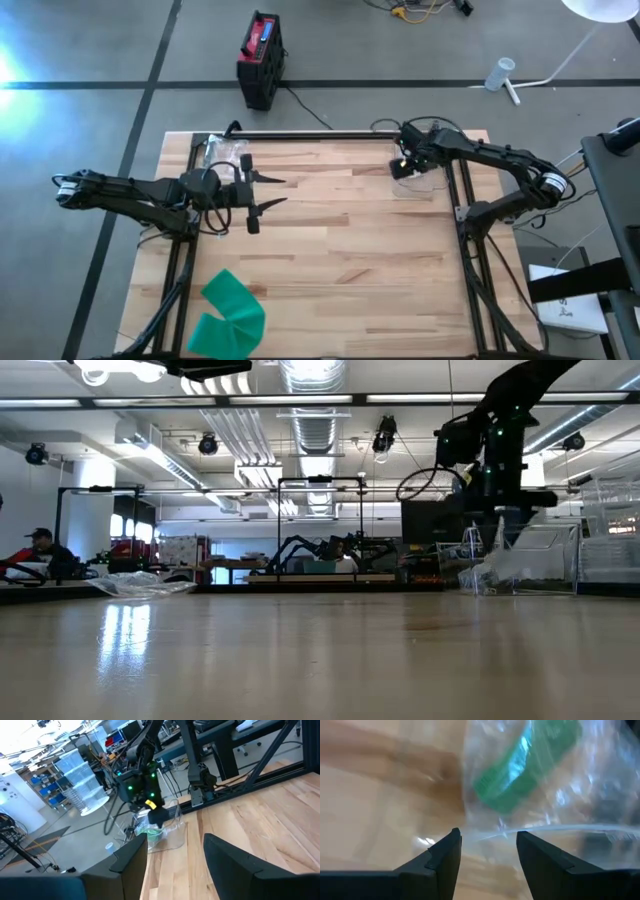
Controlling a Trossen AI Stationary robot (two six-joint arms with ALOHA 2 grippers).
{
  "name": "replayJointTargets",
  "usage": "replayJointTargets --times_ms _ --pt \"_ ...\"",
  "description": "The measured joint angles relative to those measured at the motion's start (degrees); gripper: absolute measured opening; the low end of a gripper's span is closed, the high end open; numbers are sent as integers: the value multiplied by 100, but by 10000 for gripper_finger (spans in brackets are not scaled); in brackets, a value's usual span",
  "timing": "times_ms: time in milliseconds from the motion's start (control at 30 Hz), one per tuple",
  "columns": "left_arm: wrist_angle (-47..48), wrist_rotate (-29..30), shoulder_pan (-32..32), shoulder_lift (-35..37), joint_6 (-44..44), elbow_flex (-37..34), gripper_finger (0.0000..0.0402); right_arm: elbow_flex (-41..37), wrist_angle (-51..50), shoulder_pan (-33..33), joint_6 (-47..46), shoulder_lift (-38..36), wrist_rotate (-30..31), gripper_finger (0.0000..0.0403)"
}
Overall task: Roll bandage
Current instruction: Put the transparent zip bag into the transparent bin
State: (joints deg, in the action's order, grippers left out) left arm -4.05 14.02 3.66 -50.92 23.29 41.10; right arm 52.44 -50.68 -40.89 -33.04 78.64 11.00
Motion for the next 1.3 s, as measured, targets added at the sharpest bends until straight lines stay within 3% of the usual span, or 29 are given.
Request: replayJointTargets --times_ms 200,533,867,1033,1233,1300 --pt "0 0 -2 0 0 0 171 189 472 -304 62 159 10 183" --pt "1 42 -2 0 2 0 160 237 -648 -464 17 248 167 166" --pt "0 42 -2 0 2 0 175 160 -70 -520 14 255 266 132" --pt "0 42 -2 0 2 0 182 158 19 -564 278 255 453 98" --pt "2 42 -2 0 2 0 178 171 -8 -555 736 253 557 16" --pt "2 42 -2 0 2 0 172 265 -106 -510 895 246 559 6"
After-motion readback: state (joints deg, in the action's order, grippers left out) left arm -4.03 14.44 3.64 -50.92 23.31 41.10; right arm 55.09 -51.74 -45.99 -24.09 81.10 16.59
